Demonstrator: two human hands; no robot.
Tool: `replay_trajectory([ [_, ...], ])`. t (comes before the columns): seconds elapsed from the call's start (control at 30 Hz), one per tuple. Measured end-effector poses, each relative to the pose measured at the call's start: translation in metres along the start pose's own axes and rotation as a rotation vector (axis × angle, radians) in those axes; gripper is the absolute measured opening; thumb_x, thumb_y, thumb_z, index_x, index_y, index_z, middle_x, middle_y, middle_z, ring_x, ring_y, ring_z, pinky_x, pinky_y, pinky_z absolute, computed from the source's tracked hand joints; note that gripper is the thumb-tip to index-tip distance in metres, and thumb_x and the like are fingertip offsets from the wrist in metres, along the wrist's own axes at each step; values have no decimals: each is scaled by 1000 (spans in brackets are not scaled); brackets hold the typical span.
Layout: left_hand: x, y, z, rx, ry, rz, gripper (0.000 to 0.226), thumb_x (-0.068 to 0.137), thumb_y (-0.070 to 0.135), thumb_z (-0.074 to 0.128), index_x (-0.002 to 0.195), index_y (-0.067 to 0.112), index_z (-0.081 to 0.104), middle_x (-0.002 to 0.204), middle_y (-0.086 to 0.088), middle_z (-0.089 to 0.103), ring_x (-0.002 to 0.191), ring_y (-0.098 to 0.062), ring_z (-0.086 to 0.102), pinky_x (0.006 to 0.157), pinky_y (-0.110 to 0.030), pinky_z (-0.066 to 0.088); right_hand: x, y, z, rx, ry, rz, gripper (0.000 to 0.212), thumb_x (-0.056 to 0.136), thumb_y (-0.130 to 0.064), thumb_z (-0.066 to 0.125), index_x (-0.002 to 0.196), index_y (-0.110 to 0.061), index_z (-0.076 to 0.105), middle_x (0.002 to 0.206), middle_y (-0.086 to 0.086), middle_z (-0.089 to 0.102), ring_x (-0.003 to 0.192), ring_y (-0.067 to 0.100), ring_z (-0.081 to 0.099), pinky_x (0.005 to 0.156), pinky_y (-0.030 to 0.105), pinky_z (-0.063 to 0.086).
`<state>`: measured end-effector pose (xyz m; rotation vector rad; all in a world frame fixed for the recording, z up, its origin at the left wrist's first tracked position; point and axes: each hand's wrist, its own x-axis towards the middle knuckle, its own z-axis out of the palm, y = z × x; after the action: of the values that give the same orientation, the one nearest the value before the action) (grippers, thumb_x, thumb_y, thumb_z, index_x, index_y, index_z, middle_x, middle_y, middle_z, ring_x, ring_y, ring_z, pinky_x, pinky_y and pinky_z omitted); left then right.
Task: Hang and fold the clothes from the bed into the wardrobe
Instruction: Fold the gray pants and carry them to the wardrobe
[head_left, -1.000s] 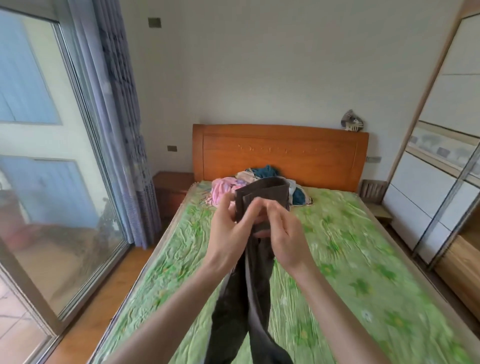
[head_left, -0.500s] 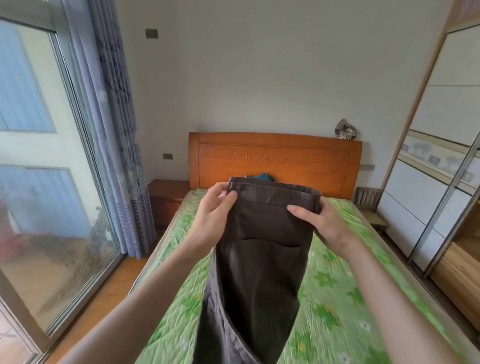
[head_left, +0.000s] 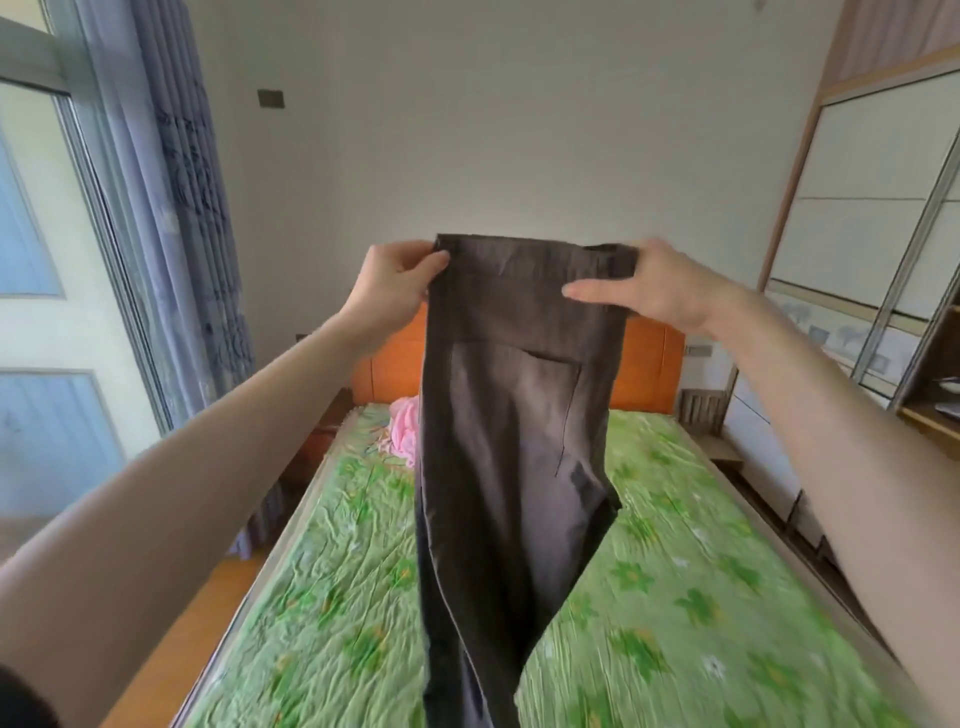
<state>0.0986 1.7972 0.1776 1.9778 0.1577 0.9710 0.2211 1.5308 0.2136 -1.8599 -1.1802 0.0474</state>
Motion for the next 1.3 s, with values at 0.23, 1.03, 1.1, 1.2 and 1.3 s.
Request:
replay_trajectory([
  [0.23,3,36,-10,-82,-92,61,38,99,25,74,133,14,64,118,-8,75,104,-17,74,89,-37,63,18,-19,-18,-236,224,-123,51,81,-45,84,107,-2,75,109,21,76,104,37,72,94,56,57],
  [1.03,13,16,-7,-19,-654,-172,37,88,27,76,119,7,72,110,-7,79,101,-19,77,77,-25,62,-9,2,-25,54,-188,242,31,87,-19,76,118,-12,74,114,4,78,107,20,75,89,40,62],
  [1.1,23,-8,5,81,-653,-163,31,91,26,78,116,9,75,108,-6,80,99,-18,76,76,-22,60,5,32,-15,4,-183,294,24,89,-17,77,113,-11,75,109,6,79,105,23,75,88,41,62],
  [1.2,41,-47,21,186,-613,-162,25,90,26,81,107,9,78,101,-7,81,96,-22,78,82,-26,62,32,71,1,-74,-179,316,22,90,-15,79,110,-6,75,94,5,80,92,20,77,67,32,64],
  [1.3,69,-75,36,307,-488,-113,21,90,25,82,101,7,79,96,-11,80,85,-22,77,85,-37,65,67,97,15,-217,-108,252,18,92,-16,78,102,-2,74,83,4,76,78,17,74,57,24,57],
])
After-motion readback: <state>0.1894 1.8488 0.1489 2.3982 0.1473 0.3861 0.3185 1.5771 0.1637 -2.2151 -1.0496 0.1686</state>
